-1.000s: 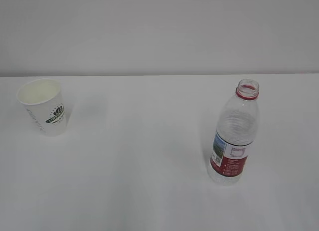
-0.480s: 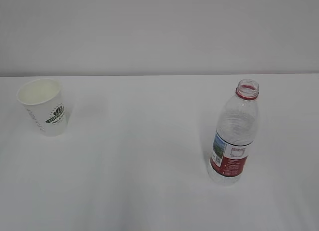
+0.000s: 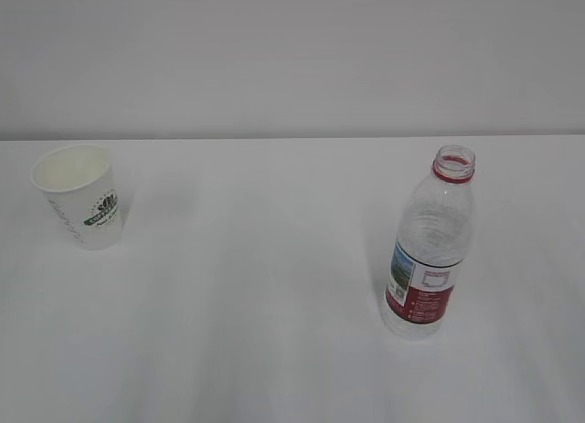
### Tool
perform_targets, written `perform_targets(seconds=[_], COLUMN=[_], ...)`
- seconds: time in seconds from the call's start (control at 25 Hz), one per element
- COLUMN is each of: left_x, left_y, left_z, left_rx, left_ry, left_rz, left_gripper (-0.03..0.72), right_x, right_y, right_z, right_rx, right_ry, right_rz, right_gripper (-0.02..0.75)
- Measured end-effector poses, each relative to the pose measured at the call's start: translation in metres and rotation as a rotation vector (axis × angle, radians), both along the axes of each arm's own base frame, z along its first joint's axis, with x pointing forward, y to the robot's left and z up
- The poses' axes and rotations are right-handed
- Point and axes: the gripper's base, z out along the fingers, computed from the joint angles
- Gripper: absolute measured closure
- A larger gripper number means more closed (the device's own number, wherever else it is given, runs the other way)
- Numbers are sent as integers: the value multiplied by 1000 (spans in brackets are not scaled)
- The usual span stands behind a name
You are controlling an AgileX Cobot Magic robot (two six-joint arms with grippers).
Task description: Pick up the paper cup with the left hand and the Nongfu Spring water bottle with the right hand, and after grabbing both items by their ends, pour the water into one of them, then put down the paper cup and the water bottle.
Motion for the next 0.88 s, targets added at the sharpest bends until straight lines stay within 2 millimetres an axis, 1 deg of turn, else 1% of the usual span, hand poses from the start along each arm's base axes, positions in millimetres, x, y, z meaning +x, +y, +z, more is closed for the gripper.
perform_targets(seconds=[0.12, 0.24, 0.44, 0.56, 0.76, 0.88], left_x=[10, 21, 43, 59, 80, 91], left_y=[-2, -3, -6, -8, -11, -13], left_z=[-4, -2, -1, -3, -4, -5], left_rx=[3, 5, 11, 14, 15, 15], left_ry=[5, 1, 36, 62, 62, 65], left_rz=[-7, -14, -25, -32, -46, -52], left_gripper=[111, 111, 111, 111, 111, 111], right_x=[9, 18, 33, 39, 47, 52], right_y=[0, 0, 4, 8, 11, 12], right_z=[2, 1, 3, 6, 6, 2], right_rx=[0, -5, -78, -95, -59, -79], right_ry=[10, 35, 28, 6, -37, -26], right_rz=[-3, 5, 65, 107, 142, 156], right_gripper=[150, 151, 150, 151, 150, 150])
